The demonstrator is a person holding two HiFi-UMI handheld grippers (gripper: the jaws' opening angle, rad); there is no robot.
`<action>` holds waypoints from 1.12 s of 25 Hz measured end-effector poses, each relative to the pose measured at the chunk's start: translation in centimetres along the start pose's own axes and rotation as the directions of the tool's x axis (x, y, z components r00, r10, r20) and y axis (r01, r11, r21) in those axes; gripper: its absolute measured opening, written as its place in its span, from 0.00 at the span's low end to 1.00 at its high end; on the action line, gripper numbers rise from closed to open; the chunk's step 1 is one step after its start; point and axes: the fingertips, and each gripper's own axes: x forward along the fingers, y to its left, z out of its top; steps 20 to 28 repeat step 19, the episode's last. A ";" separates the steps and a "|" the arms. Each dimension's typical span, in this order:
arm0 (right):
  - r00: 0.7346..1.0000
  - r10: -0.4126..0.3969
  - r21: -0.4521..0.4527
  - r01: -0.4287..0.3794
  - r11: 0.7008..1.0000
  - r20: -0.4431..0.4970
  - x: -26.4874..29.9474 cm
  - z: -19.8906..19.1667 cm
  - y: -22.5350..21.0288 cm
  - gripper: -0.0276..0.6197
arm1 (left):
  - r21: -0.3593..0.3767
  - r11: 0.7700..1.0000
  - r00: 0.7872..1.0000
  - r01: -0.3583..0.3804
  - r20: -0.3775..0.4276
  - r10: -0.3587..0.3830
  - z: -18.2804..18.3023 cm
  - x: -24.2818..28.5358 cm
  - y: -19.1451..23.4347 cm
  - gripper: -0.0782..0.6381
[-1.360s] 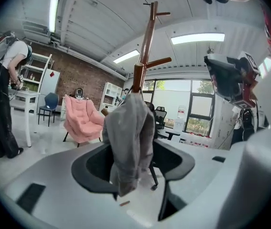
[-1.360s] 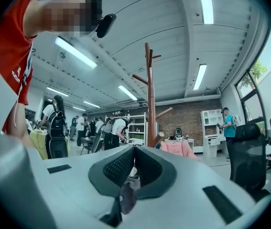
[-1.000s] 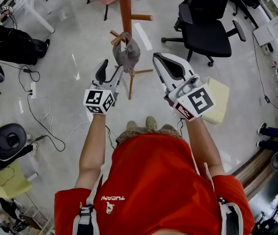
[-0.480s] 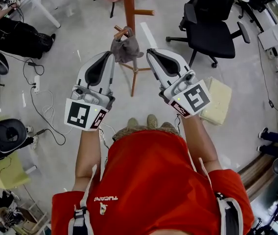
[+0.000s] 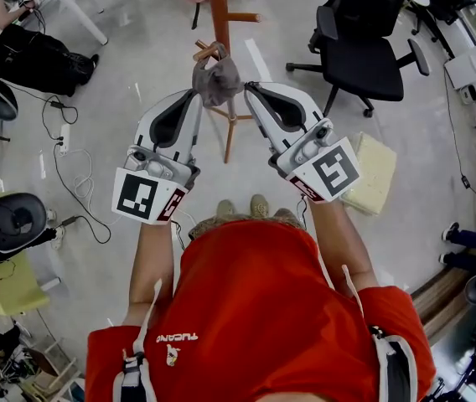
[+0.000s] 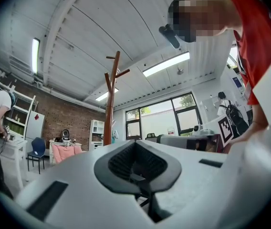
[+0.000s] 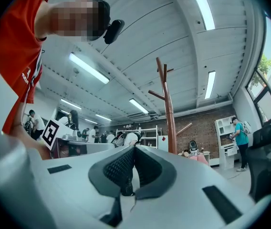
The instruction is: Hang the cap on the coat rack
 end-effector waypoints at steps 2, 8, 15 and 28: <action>1.000 0.002 0.003 -0.002 1.000 -0.001 -0.1 0.0 0.1 0.08 | -0.001 1.000 1.000 -0.002 -0.002 0.002 0.0 0.0 -0.1 0.12; 1.000 0.000 0.001 0.000 1.000 -0.013 -0.5 -0.4 -0.1 0.08 | 0.007 1.000 1.000 -0.010 0.002 0.010 0.2 -0.1 -0.2 0.12; 1.000 -0.006 0.005 0.006 1.000 -0.021 -1.0 -0.5 -0.1 0.08 | -0.002 1.000 1.000 -0.031 0.003 0.031 0.1 -0.7 0.2 0.12; 1.000 -0.001 0.001 0.001 1.000 -0.019 -1.2 -0.4 0.4 0.08 | -0.001 1.000 1.000 -0.026 0.000 0.026 -0.1 -1.0 -0.4 0.12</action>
